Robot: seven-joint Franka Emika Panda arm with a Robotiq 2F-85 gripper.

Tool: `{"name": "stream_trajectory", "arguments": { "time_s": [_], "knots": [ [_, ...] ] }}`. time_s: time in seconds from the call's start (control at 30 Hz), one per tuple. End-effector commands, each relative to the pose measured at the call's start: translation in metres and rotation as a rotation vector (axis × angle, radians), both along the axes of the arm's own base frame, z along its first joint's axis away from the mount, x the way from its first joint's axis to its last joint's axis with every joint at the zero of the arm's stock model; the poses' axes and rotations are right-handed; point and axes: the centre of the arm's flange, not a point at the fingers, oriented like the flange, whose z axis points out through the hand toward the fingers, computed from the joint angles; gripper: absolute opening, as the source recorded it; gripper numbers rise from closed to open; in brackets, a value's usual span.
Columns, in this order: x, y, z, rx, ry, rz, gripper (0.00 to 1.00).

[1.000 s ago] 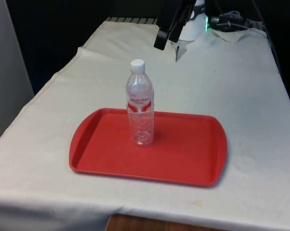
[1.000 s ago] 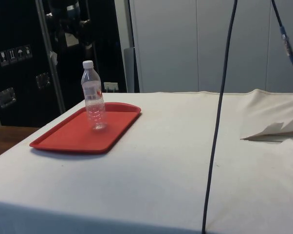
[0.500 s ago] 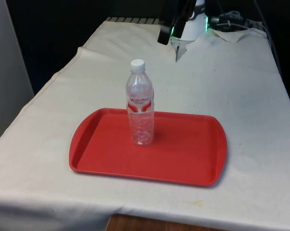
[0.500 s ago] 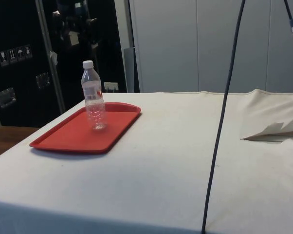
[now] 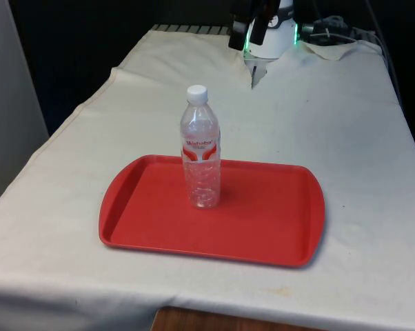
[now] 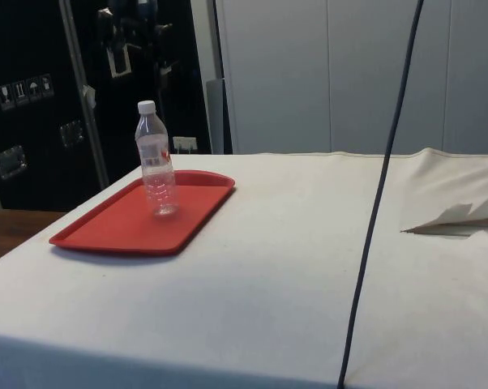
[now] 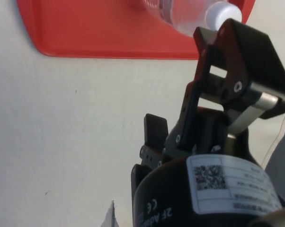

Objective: Place the bottle upright on the tray.

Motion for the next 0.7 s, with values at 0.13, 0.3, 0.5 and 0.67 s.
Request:
{"name": "stream_trajectory", "arguments": {
  "time_s": [0.13,0.3,0.5,0.67],
  "knots": [
    [-0.007,-0.002,0.006,0.033,-0.028,0.002,1.00],
    [-0.016,-0.004,0.011,0.047,-0.039,0.001,1.00],
    [-0.024,-0.007,0.017,0.065,-0.051,-0.002,1.00],
    [-0.030,-0.009,0.019,0.059,-0.047,-0.010,1.00]
  ]
}}
